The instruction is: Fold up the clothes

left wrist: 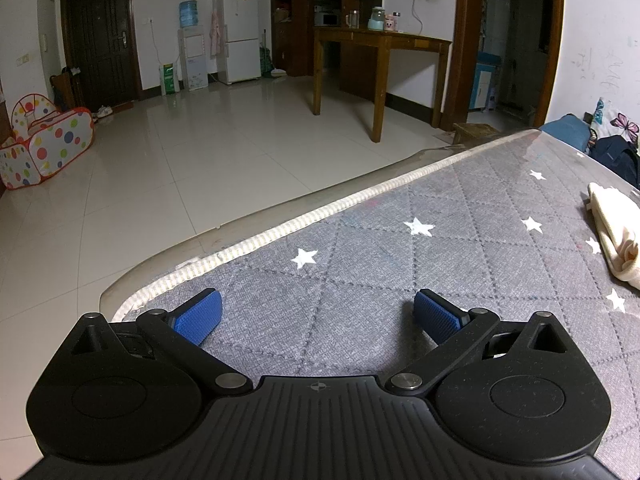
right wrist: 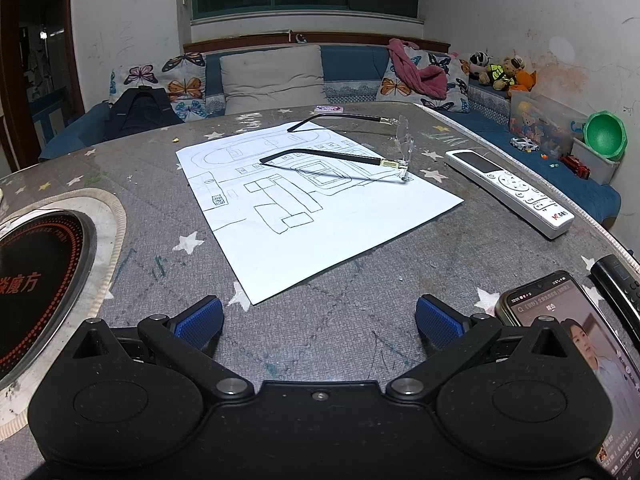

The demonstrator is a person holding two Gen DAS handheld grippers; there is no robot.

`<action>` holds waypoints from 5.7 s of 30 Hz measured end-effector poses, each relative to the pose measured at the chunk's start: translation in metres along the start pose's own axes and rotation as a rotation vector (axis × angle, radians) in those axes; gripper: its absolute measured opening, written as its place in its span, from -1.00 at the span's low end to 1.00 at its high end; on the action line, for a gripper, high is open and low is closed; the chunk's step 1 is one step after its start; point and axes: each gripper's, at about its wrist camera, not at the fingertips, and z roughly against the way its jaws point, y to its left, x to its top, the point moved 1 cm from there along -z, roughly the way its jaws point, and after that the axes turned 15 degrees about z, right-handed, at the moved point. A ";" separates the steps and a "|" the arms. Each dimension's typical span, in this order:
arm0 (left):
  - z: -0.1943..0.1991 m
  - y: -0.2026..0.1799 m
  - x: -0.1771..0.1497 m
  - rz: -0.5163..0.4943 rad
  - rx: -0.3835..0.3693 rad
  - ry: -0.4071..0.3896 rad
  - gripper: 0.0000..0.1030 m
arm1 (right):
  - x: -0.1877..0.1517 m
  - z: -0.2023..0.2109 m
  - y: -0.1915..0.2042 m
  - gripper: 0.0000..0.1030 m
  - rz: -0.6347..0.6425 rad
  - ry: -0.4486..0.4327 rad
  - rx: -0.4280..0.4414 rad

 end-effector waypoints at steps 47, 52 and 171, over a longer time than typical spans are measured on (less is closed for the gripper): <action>0.000 0.000 -0.001 0.000 0.000 0.000 1.00 | 0.001 0.000 -0.002 1.00 0.000 0.000 -0.001; 0.000 0.000 -0.001 0.000 0.000 0.000 1.00 | 0.001 0.000 0.000 1.00 0.000 0.000 -0.001; -0.001 0.002 -0.002 0.001 0.000 0.000 1.00 | -0.003 0.003 -0.010 1.00 -0.001 -0.001 -0.001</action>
